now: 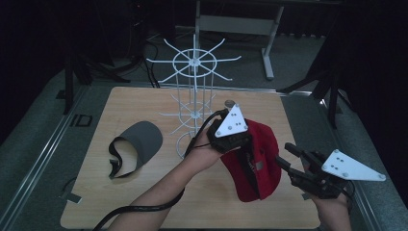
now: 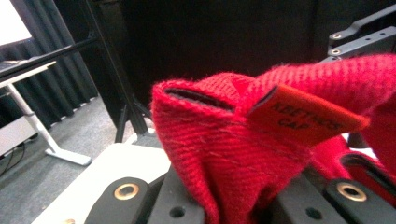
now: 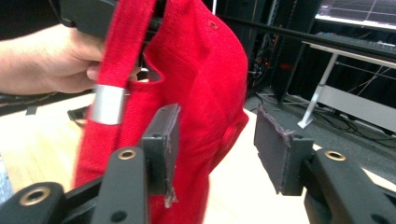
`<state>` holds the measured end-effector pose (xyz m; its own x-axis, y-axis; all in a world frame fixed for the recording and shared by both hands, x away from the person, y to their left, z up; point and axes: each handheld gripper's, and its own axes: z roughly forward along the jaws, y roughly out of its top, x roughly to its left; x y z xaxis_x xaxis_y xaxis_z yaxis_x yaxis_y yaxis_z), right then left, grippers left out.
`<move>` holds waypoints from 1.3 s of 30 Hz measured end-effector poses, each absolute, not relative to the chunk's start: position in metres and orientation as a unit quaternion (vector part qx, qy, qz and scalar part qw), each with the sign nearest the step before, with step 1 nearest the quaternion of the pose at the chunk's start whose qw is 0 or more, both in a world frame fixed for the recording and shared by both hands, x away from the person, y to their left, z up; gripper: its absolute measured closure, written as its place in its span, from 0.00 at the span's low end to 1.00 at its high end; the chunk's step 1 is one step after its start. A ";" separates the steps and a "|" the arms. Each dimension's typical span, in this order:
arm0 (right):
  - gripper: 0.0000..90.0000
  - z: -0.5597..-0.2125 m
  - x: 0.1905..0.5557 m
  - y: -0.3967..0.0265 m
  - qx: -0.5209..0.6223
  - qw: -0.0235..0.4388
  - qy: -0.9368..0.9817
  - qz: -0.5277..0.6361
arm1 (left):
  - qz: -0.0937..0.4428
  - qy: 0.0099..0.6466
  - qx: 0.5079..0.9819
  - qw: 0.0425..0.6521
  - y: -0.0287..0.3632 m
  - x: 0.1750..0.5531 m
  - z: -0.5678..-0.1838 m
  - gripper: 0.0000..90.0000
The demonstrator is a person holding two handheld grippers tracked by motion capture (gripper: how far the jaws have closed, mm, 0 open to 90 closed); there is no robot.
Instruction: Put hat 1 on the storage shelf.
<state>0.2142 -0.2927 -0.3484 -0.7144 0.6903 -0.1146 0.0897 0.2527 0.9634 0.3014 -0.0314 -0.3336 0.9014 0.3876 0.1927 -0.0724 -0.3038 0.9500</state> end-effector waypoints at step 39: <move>0.98 -0.320 0.213 -0.287 0.251 0.274 0.727 0.578 | 0.181 0.058 0.788 0.585 -0.022 0.290 -0.336 0.57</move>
